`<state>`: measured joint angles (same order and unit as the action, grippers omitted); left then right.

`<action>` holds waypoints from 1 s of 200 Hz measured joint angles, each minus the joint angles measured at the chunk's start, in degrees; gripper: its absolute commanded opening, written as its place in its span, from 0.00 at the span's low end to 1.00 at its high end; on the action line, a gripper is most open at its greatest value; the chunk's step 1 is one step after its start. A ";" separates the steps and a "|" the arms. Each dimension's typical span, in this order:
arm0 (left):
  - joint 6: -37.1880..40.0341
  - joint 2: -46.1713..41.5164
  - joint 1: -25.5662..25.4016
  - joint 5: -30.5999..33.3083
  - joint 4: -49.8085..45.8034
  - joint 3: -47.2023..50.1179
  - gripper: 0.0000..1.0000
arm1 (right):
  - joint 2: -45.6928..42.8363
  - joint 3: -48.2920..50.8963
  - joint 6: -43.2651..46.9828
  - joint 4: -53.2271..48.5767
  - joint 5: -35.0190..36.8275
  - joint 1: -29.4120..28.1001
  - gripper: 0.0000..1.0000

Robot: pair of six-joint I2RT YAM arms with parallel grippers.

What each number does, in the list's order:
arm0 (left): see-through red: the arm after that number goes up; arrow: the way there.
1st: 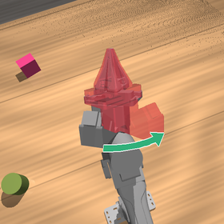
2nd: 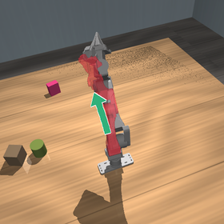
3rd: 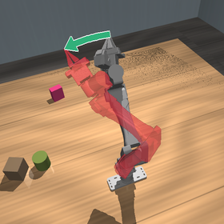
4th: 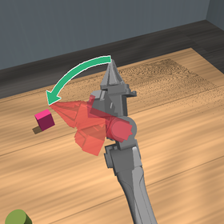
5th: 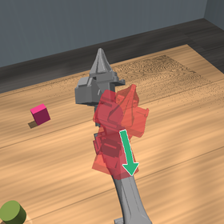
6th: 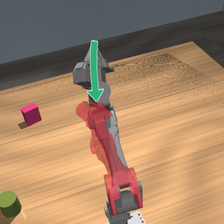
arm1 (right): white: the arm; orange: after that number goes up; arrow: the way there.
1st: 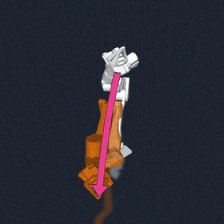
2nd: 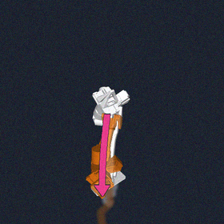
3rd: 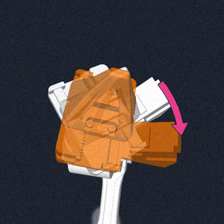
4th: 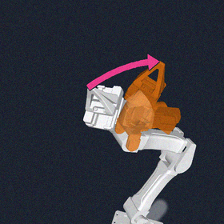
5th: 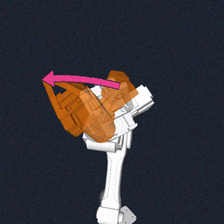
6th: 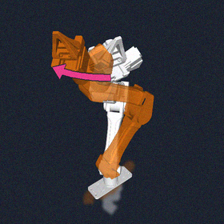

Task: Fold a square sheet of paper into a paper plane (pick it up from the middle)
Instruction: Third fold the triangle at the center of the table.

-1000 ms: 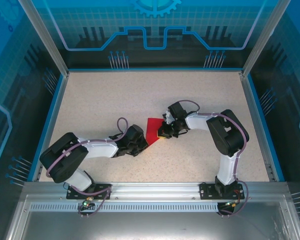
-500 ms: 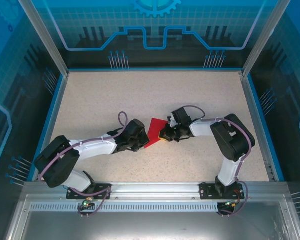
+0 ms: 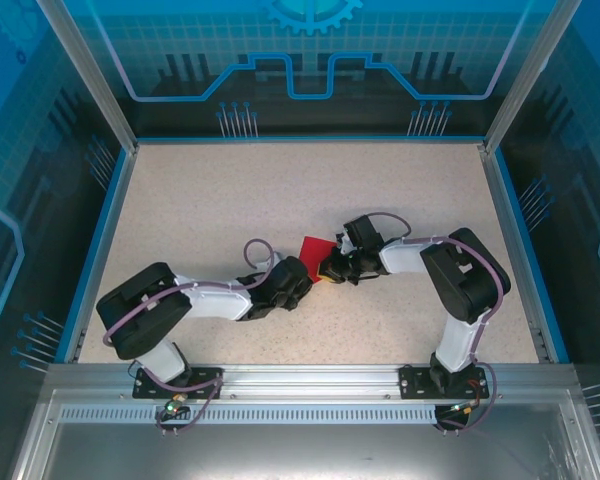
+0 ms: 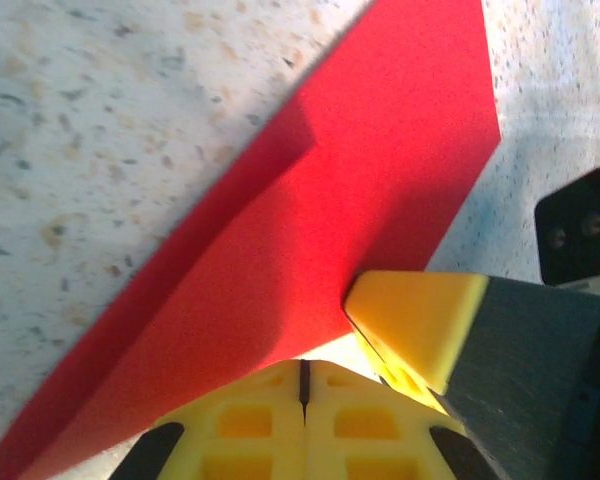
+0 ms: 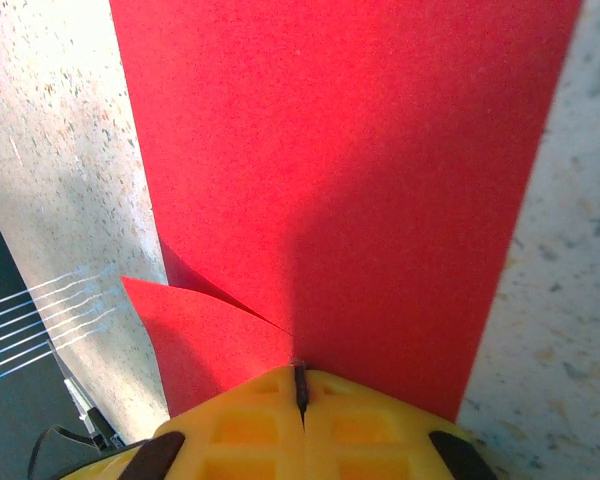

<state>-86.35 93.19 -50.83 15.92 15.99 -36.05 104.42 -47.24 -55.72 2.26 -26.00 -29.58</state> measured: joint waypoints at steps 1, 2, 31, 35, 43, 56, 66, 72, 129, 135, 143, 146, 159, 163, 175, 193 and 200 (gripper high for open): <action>-0.24 0.09 -0.04 0.22 0.17 0.13 0.00 | 0.00 0.00 0.00 0.00 0.00 0.00 0.00; -0.35 0.11 -0.07 0.33 0.26 0.20 0.00 | 0.00 0.00 0.00 0.00 0.00 0.02 0.00; -3.52 2.10 -1.29 3.78 2.73 1.84 0.00 | 0.11 0.00 0.02 0.00 -0.20 0.13 0.00; -3.87 2.29 -1.46 4.20 3.23 2.01 0.00 | 0.15 0.00 0.02 0.00 -0.22 0.17 0.00; -4.76 2.32 -1.75 4.90 3.87 2.32 0.00 | 0.17 0.00 0.02 -0.02 -0.42 0.26 0.00; -6.32 2.45 -1.99 5.75 5.38 3.13 0.00 | 0.28 -0.02 0.04 -0.11 -0.57 0.35 0.00; -7.65 2.45 -2.14 6.16 6.60 3.85 0.00 | 0.37 -0.07 0.22 -0.33 -0.61 0.37 0.00; -8.52 2.43 -2.23 6.40 7.32 4.28 0.00 | 0.37 -0.07 0.24 -0.50 -0.59 0.37 0.00; -14.34 -1.70 -2.23 8.79 1.07 5.86 0.00 | 0.66 -1.25 1.40 -3.13 0.00 0.37 0.00; -14.56 -2.43 -2.21 9.09 -0.24 6.01 0.00 | 0.70 -1.27 1.53 -3.21 0.00 0.37 0.00; -14.80 -3.45 -2.21 9.49 -2.29 6.19 0.00 | 0.72 -1.40 1.75 -3.39 0.00 0.37 0.00; -14.95 -3.76 -2.19 9.62 -2.84 6.25 0.00 | 0.72 -1.42 1.75 -3.48 0.00 0.37 0.00; -15.37 -4.92 -2.12 10.03 -5.44 6.38 0.00 | 0.90 -1.62 1.95 -3.80 0.00 0.37 0.00; -15.41 -5.16 -2.10 10.03 -5.88 6.49 0.00 | 0.96 -1.64 1.95 -3.82 0.00 0.37 0.00; -15.67 -5.75 -2.05 10.03 -6.78 6.69 0.00 | 0.98 -1.70 2.03 -3.93 0.00 0.37 0.00; -15.74 -6.25 -2.05 10.01 -7.04 7.10 0.00 | 1.20 -1.99 2.19 -4.37 -0.04 0.37 0.00; -15.72 -6.62 -2.05 10.03 -7.30 7.34 0.00 | 1.22 -1.99 2.19 -4.37 -0.07 0.37 0.00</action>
<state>-102.06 86.56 -52.88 25.96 8.69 -28.71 105.65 -49.23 -53.54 -2.11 -26.06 -29.21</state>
